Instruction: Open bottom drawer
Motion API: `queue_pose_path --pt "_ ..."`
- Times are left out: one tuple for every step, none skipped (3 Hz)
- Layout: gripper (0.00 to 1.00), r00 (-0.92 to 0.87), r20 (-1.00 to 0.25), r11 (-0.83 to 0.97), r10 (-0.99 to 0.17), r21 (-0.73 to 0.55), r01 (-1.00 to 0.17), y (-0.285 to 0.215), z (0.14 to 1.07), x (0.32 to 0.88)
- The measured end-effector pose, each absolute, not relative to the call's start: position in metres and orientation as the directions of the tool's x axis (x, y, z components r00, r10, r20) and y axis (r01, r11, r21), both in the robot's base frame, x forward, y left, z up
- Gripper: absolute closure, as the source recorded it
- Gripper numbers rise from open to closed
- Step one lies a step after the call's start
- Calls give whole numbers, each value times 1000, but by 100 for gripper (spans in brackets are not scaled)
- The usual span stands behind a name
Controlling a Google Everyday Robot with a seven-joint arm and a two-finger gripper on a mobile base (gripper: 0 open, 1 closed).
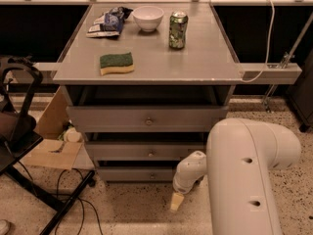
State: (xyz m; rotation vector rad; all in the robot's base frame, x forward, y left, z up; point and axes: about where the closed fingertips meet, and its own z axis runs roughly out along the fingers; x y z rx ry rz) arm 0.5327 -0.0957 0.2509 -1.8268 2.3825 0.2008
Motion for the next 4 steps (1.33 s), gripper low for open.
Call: queue_pose_path --pt "0 -202 -204 220 -958 -67 -973 -110 241 547" --pt "0 -131 -199 164 -971 -160 -973 -120 230 579" --pt "0 -107 -171 138 -980 -185 -973 -120 215 597" --pt "0 -108 -131 129 -986 -172 -977 -119 187 604"
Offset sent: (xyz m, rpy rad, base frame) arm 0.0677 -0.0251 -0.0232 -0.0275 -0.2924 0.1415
